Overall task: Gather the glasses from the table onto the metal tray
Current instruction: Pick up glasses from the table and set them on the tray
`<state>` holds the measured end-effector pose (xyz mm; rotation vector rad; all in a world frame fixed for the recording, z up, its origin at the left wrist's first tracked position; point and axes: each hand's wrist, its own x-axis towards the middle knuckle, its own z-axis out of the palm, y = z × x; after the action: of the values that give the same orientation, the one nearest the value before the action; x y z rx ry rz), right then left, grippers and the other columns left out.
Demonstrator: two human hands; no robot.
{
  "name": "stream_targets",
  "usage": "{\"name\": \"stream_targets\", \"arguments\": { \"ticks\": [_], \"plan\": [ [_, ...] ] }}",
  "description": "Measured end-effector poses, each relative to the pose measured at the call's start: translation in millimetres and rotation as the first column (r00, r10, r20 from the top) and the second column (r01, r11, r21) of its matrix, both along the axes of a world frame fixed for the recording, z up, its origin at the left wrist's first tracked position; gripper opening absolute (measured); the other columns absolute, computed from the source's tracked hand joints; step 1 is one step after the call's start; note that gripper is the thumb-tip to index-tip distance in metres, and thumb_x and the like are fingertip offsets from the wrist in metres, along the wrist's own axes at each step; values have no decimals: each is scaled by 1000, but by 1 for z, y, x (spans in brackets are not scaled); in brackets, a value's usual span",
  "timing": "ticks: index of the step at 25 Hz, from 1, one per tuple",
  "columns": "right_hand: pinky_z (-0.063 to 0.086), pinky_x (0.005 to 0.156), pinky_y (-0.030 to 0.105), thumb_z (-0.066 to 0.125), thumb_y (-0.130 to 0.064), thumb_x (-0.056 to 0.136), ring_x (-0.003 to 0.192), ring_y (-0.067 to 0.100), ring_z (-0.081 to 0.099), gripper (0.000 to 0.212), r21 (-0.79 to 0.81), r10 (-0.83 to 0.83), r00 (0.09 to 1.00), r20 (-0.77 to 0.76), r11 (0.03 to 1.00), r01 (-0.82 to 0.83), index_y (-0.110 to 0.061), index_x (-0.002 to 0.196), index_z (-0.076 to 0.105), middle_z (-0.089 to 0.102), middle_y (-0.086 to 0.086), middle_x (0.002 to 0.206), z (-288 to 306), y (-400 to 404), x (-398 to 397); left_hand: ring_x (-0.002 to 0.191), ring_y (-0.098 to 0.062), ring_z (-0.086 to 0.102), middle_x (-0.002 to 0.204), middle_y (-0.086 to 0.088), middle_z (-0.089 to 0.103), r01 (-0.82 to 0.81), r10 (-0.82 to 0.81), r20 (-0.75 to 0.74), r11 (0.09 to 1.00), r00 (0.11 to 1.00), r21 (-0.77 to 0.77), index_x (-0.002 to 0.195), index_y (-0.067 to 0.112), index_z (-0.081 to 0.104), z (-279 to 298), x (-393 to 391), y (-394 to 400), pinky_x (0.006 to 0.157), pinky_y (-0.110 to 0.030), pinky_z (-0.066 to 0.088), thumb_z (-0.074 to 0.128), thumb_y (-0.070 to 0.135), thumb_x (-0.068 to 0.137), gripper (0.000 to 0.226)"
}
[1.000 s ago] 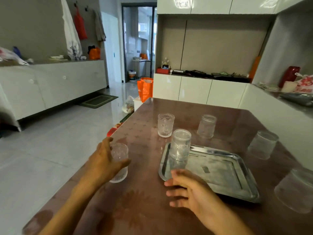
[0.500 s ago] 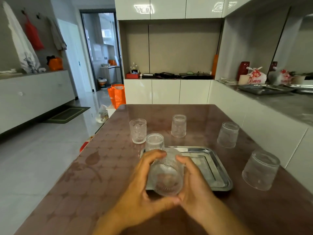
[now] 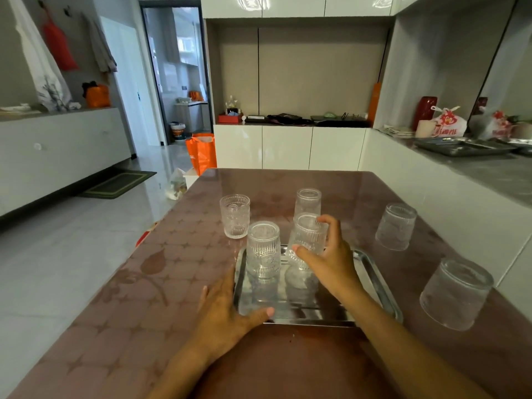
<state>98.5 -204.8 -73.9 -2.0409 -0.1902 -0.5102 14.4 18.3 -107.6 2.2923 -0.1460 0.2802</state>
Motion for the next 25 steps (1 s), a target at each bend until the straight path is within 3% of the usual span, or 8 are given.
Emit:
{"name": "stream_targets", "arguments": {
  "ticks": [6,9,11,14,17,20,22,25],
  "plan": [
    [39,64,13,84,-36,72,95,14,58,72,-143,42,999,15,989,-40,-38,125,36,59,-4,126,-17,6,7,137,-6,40,147,20,46,26,-27,27,1000,999,16,148,47,20,-2,-1,1,119,-55,22,61,85,62,103],
    [36,58,13,83,-39,73,80,12,55,71,-143,49,999,-19,988,-51,-39,124,33,60,-1,123,-20,7,9,138,-7,39,149,17,45,30,-32,25,999,999,42,149,45,19,0,0,0,120,-55,21,60,84,64,103],
    [38,57,16,82,-41,74,84,15,56,72,-180,48,998,-39,982,-54,-38,125,32,61,1,124,-17,5,10,140,-9,37,152,14,43,19,-20,6,997,1000,71,151,41,17,0,0,-2,121,-54,20,59,84,64,105],
    [52,80,33,80,-41,77,110,23,58,83,-219,62,994,-95,972,-82,-37,140,26,51,3,144,-8,1,-4,139,-11,41,151,12,45,33,-32,-15,998,999,58,151,41,20,2,-1,-2,119,-55,24,63,81,65,104],
    [33,111,35,80,-44,77,141,8,27,104,-75,143,984,-108,986,-152,-43,153,9,22,-12,161,-3,-8,-39,121,4,54,132,31,57,78,-77,10,997,997,-17,142,52,32,3,0,3,107,-47,45,70,76,64,90],
    [27,113,26,75,-50,78,143,-1,20,99,60,-109,976,191,993,99,-49,153,10,18,-26,158,-2,-57,-83,103,26,52,115,57,47,74,-74,51,997,996,12,132,64,35,1,-1,1,90,-32,52,68,81,61,80],
    [26,117,38,73,-56,78,149,10,14,101,69,-362,856,369,929,363,-45,154,8,9,-19,163,-2,-105,-103,98,20,56,111,57,49,45,-45,44,999,998,14,130,66,33,1,-3,-2,89,-33,52,67,83,60,80],
    [18,116,61,80,-56,71,151,28,-6,122,-66,-544,823,163,827,559,-39,156,-5,-18,2,165,-1,-155,-111,102,-4,60,121,31,56,17,-18,46,1000,999,7,130,65,33,4,-7,-4,94,-42,52,65,85,59,81]
  ]
}}
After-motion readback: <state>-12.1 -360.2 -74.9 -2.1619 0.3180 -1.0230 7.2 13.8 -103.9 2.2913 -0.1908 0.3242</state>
